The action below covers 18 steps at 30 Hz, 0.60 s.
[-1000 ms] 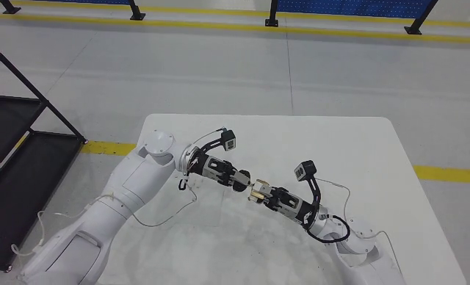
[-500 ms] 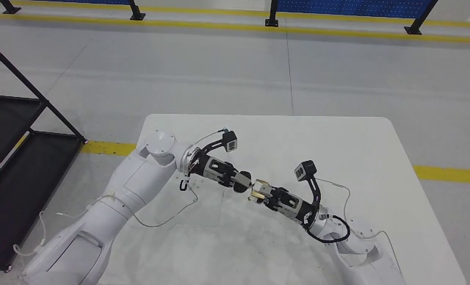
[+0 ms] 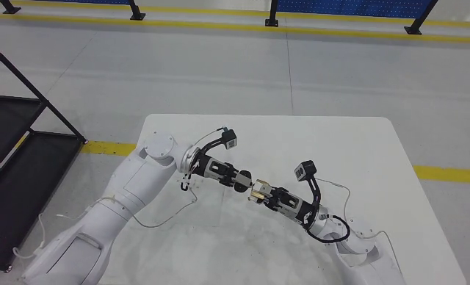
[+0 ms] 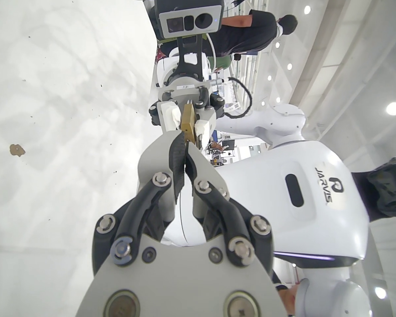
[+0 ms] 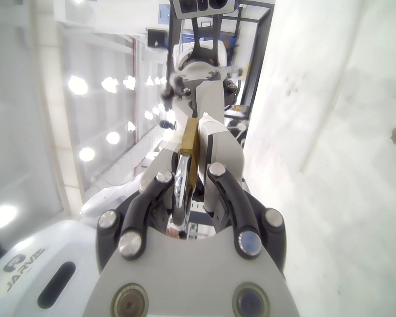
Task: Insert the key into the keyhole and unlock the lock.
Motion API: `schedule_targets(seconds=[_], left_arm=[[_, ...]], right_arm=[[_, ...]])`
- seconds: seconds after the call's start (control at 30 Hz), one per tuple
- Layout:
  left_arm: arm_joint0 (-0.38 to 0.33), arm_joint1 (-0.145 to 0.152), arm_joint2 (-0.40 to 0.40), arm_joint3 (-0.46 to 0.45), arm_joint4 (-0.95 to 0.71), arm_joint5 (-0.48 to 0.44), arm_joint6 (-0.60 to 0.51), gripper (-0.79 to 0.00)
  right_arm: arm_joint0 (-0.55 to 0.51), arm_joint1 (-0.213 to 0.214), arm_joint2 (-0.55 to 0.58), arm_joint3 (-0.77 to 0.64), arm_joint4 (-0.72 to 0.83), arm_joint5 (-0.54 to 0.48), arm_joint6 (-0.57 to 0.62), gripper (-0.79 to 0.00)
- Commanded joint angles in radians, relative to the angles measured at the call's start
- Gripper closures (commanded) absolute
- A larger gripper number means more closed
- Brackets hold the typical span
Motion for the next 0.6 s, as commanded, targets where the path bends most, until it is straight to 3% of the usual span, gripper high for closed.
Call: schedule_targets(seconds=[0.0, 0.57], left_arm=[[0.002, 0.001, -0.003, -0.006, 0.008, -0.01, -0.001, 0.0], [0.025, 0.004, -0.025, -0.042, 0.079, -0.108, 0.032, 0.0]], right_arm=[[0.0, 0.0, 0.0, 0.0, 0.0, 0.0, 0.0, 0.0], [0.0, 0.0, 0.0, 0.0, 0.0, 0.0, 0.0, 0.0]])
